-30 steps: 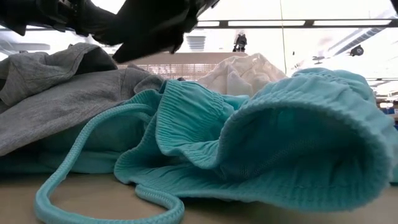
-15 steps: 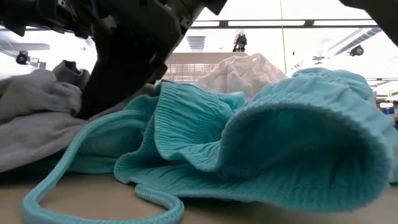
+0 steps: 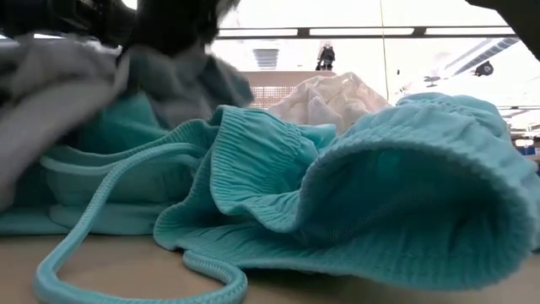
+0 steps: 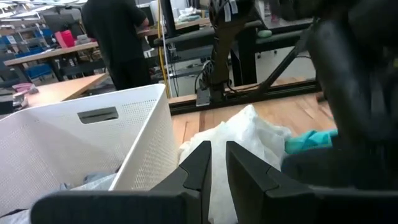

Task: Sort clothes
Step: Put the gray shirt into the white bin

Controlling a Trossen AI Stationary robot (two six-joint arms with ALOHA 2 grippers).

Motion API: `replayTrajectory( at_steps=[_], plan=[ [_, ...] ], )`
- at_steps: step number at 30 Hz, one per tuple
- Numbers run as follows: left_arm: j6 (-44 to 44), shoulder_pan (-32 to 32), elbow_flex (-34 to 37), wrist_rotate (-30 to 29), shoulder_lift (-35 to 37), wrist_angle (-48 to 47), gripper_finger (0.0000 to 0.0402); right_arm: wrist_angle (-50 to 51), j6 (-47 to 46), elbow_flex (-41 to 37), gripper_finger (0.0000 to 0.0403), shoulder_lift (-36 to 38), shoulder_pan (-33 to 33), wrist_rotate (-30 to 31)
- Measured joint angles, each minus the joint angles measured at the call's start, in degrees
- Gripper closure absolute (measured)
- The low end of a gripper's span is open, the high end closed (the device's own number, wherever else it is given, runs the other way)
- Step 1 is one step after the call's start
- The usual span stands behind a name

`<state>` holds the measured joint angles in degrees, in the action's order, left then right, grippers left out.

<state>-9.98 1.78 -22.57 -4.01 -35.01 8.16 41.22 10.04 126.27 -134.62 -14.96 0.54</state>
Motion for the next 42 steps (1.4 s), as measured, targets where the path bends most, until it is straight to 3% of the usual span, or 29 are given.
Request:
replayTrajectory(
  at_steps=[8, 26, 37, 42],
  plan=[
    [0.0, 0.0, 0.0, 0.0, 0.2, -0.1, 0.0366, 6.7, 1.9, 8.6, 0.0401, 2.6, 0.0, 4.7],
    [0.0, 0.0, 0.0, 0.1, -0.2, 2.4, 0.0366, 6.3, 4.3, 8.5, 0.0403, 18.9, 0.1, 15.3],
    [0.0, 0.0, 0.0, 0.1, -1.3, 3.1, 0.0366, -4.8, 14.0, 8.5, 0.0403, 28.8, 0.9, 27.5],
    [0.0, 0.0, 0.0, 0.1, -1.7, 3.7, 0.0366, -10.8, 17.9, 8.5, 0.0403, 31.3, 4.6, 30.7]
  ],
)
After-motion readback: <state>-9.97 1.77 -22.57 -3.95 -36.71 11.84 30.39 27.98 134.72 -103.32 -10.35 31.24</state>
